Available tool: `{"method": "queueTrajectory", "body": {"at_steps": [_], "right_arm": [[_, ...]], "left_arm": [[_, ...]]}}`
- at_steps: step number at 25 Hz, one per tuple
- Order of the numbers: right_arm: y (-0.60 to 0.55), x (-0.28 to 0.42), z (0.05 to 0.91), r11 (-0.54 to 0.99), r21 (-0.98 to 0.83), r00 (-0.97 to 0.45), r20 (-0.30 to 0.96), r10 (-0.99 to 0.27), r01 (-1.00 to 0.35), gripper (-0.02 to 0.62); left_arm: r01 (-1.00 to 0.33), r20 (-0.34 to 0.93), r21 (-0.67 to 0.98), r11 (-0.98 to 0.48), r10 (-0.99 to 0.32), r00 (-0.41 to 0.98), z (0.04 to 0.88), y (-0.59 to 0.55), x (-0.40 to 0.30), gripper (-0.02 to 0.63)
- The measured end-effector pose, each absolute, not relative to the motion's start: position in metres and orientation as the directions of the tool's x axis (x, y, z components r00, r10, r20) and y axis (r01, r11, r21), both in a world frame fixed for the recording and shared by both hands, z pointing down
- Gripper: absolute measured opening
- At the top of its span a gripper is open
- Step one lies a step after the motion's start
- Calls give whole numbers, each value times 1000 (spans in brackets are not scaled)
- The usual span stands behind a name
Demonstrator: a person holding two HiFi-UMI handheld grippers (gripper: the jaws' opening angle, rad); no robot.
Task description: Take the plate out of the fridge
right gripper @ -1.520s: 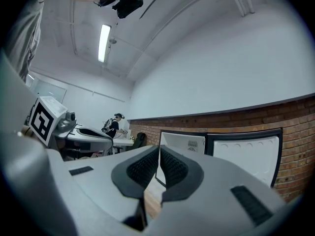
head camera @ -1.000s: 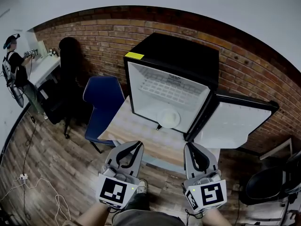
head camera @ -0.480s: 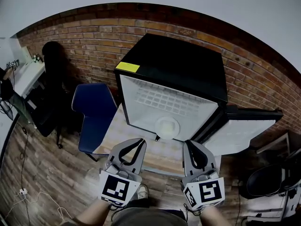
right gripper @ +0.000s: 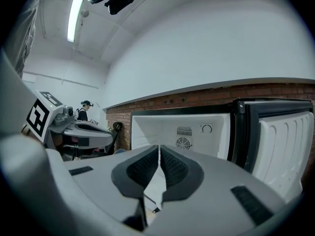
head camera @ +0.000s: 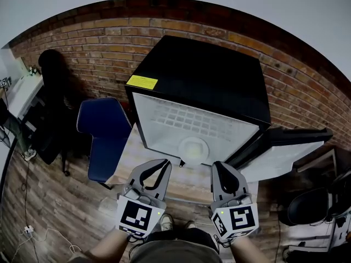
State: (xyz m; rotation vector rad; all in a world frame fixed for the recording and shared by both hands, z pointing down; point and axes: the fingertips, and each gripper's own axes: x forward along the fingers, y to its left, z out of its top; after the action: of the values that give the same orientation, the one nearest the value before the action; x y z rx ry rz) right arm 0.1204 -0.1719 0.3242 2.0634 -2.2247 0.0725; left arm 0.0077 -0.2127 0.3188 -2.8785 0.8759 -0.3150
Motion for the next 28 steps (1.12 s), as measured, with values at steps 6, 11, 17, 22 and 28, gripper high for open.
{"method": "queueTrajectory", "body": {"at_steps": [6,11,17,22,28], "right_arm": [[-184,134,347,70,-62,-78,140,-987,-996,32],[-193,143,360,24,-59,-31,113,-993,-998,32],[-206,142,393,16,-161,-39,142,-989,-987,35],[-216,146,426,-18,-315,-33,158,-987,-949,109],[-222,156,467,-86,-456,-8,200,-980,-886,126]], "left_arm": [[-550,193,-134,-824,-566,801,335,-224,18,21],[-573,226,-132,-809,-587,778,352,-235,27,21],[-604,220,-13,-797,-592,775,375,-246,37,21],[-561,171,243,-791,-534,828,395,-259,50,23],[-491,132,492,-719,-496,858,425,-271,52,91]]}}
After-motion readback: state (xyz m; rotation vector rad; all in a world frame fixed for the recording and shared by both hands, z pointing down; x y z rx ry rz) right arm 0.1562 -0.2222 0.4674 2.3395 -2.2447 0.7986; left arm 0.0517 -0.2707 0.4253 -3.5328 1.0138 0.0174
